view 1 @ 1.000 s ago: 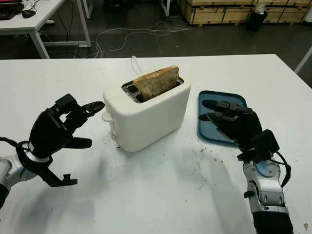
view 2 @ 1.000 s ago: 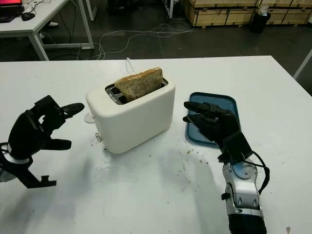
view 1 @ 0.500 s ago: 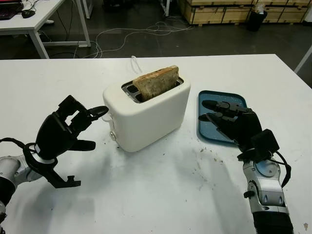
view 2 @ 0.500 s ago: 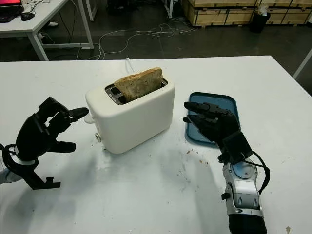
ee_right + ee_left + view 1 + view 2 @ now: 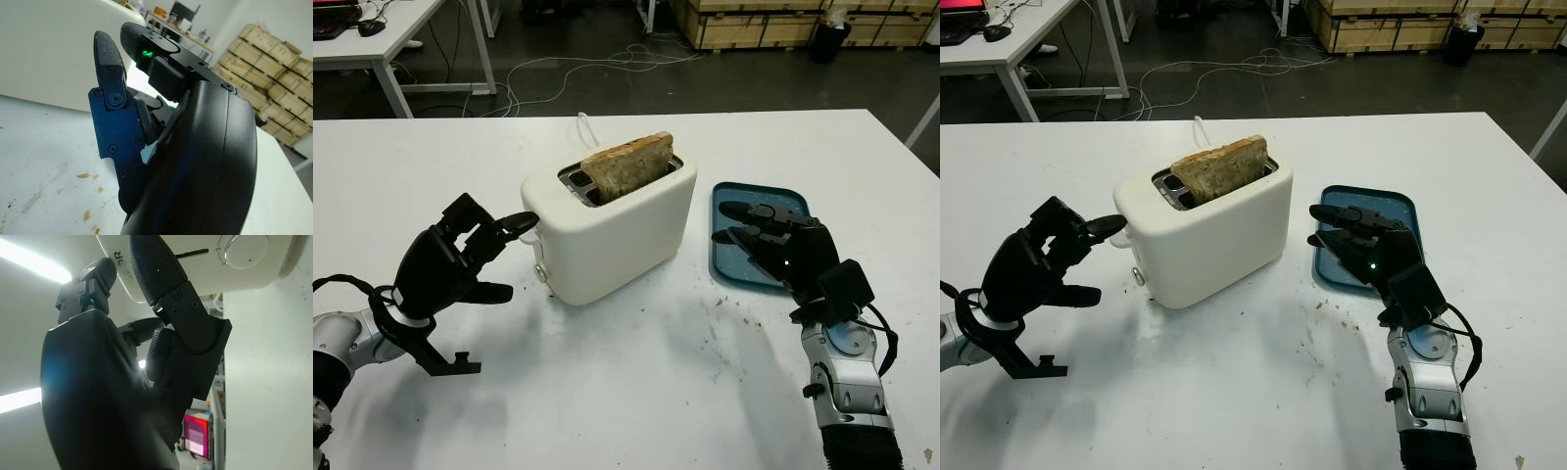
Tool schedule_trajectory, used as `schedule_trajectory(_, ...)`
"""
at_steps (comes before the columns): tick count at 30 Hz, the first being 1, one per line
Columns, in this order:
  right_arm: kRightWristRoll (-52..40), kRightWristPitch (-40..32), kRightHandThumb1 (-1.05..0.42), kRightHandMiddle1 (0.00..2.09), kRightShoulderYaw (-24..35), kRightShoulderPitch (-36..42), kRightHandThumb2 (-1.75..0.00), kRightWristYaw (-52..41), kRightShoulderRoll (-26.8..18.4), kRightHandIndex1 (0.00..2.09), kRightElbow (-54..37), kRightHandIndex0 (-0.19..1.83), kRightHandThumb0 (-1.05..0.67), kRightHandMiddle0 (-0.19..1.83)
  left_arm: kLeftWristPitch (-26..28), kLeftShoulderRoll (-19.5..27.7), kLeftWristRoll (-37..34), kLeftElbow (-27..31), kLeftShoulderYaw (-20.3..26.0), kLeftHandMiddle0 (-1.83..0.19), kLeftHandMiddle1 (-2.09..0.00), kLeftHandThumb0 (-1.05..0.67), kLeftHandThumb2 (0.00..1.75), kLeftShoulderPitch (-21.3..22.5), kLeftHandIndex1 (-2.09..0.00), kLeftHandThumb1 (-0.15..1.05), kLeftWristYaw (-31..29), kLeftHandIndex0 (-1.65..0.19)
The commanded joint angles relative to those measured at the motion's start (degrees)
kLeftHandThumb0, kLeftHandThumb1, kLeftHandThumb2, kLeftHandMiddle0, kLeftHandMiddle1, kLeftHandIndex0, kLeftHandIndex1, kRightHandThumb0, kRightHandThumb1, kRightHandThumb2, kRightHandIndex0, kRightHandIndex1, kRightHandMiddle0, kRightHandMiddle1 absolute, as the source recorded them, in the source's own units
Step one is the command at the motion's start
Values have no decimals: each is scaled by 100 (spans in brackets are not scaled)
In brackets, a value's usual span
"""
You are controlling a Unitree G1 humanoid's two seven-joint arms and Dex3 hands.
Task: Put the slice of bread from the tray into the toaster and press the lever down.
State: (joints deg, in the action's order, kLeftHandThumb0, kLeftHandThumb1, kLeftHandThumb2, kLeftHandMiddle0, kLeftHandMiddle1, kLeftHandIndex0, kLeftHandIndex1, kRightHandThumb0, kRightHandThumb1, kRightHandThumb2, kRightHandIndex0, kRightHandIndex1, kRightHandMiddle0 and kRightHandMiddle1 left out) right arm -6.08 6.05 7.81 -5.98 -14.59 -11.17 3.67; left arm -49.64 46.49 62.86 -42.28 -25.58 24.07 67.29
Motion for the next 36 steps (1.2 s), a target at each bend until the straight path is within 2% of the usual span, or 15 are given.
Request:
schedule_trajectory(1, -89, -35, -92, 0, -7, -29, -9, -13, -5, 70, -21, 83, -50, 104, -20, 39, -72, -6, -47, 0, -175, -90, 92, 85, -83, 92, -195, 0)
schedule_trajectory(10, -98, 21, -92, 0, 9, -31, -10, -44, -9, 70, 7, 83, -49, 104, -86, 86, -176, -101, -89, -3, -175, -93, 94, 95, -100, 92, -628, 0)
schedule_trajectory(12, -103, 40, -92, 0, 12, -35, -10, -56, -11, 69, 20, 83, -49, 104, -139, 76, -194, -132, -98, -23, -175, -93, 93, 111, -103, 92, -646, 0)
schedule_trajectory(16, -90, 51, -92, 0, 12, -39, -10, -53, -14, 70, 28, 83, -50, 104, -163, 63, -184, -189, -122, -97, -175, -94, 95, 127, -108, 92, -692, 0)
schedule_trajectory(20, -128, 29, -92, 0, 19, -36, -10, -88, -18, 70, 20, 82, -50, 103, -136, 22, -156, -274, -155, -138, -175, -94, 95, 113, -109, 92, -644, 0)
schedule_trajectory(24, -98, 18, -92, 0, 24, -36, -10, -68, -5, 70, 8, 83, -51, 104, -120, -12, -128, -348, -209, -148, -175, -94, 98, 133, -111, 92, -553, 0)
schedule_trajectory(36, -90, 31, -92, 0, 26, -25, -10, -73, -9, 70, 8, 82, -50, 103, -50, -116, -117, -553, -377, -157, -175, -95, 95, 137, -119, 92, -459, 0)
